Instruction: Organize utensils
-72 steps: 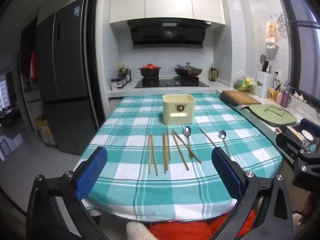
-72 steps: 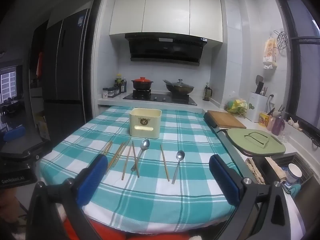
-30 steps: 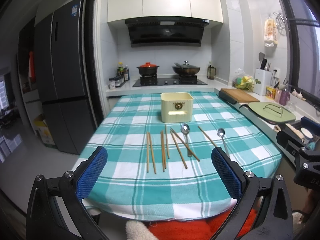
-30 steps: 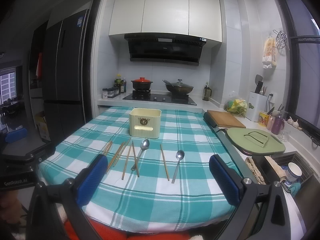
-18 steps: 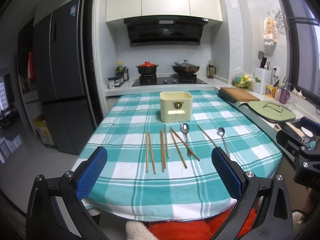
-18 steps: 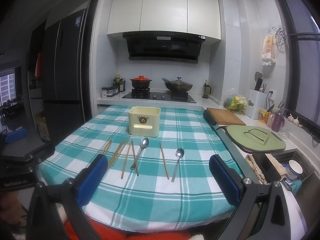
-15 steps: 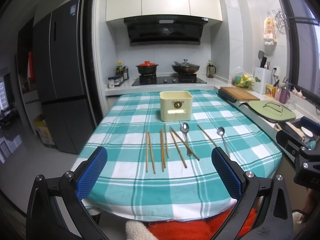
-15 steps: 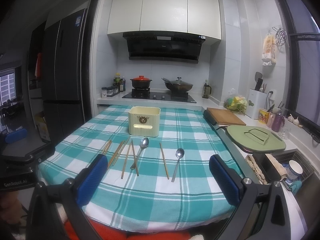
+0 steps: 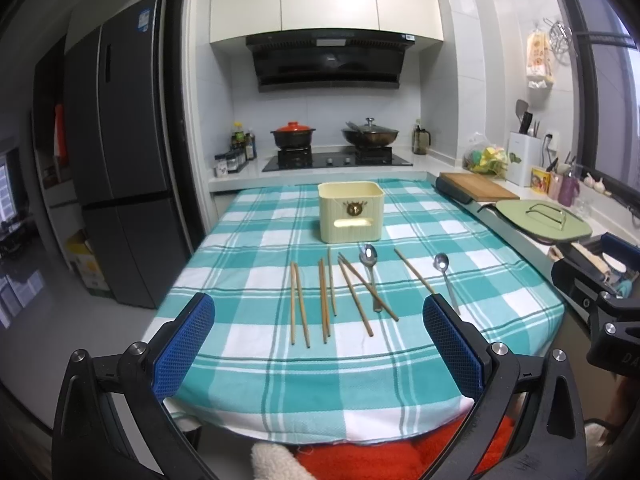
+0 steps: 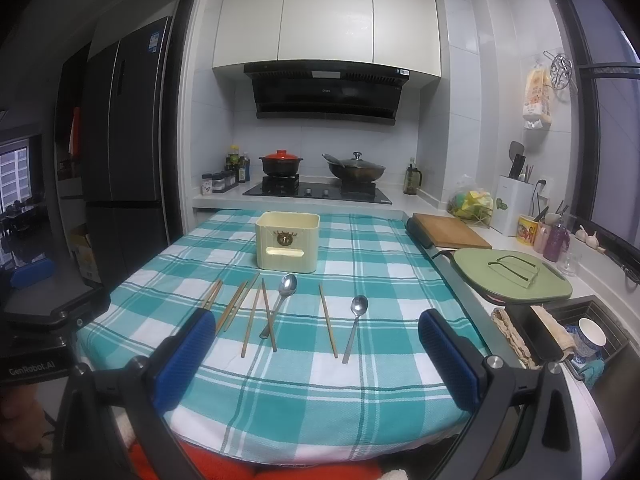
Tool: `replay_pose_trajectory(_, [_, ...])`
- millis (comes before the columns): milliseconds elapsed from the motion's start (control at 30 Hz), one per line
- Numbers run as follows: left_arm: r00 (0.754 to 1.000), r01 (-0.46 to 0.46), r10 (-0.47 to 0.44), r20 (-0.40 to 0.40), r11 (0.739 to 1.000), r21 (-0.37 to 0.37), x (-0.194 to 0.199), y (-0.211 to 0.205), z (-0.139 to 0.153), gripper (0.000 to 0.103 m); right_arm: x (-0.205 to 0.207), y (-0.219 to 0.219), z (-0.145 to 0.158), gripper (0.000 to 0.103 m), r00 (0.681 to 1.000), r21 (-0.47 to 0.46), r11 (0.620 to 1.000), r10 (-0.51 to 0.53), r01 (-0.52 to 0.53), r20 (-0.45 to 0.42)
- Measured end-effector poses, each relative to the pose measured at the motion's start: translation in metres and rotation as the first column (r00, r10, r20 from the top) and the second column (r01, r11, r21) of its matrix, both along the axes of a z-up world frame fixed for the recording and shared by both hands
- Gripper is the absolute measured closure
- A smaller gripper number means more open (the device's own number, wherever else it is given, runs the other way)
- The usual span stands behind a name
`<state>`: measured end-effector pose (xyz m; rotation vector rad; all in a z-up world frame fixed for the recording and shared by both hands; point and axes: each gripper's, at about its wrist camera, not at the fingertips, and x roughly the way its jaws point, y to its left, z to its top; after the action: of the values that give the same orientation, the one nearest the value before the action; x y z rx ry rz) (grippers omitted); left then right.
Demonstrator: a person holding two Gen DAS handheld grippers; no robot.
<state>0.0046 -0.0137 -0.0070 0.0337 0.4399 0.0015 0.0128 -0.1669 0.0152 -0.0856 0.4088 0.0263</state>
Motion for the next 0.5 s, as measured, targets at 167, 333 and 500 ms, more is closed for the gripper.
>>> replay_pose_trajectory(167, [1.000,0.000,0.000,-0.001,1.000,0.000,0.0009,-0.0007,-0.0001,0.000,-0.0001,-0.0004,-0.0003,0.000,1.000,0.000,1.000,-0.001,0.001,0.000])
replay_pose_trajectory(333, [1.000,0.001,-0.001,-0.002,1.000,0.000,0.0008,-0.0007,-0.0001,0.000,-0.0002,-0.0004,-0.0007,0.000,1.000,-0.001,1.000,0.003,-0.003,-0.004])
replay_pose_trajectory(500, [1.000,0.004,-0.004,-0.008,1.000,-0.001,0.0032,-0.0003,-0.0010,0.000,0.0002,-0.0002,-0.0012,0.000,1.000,-0.001,1.000,0.000,0.000,-0.006])
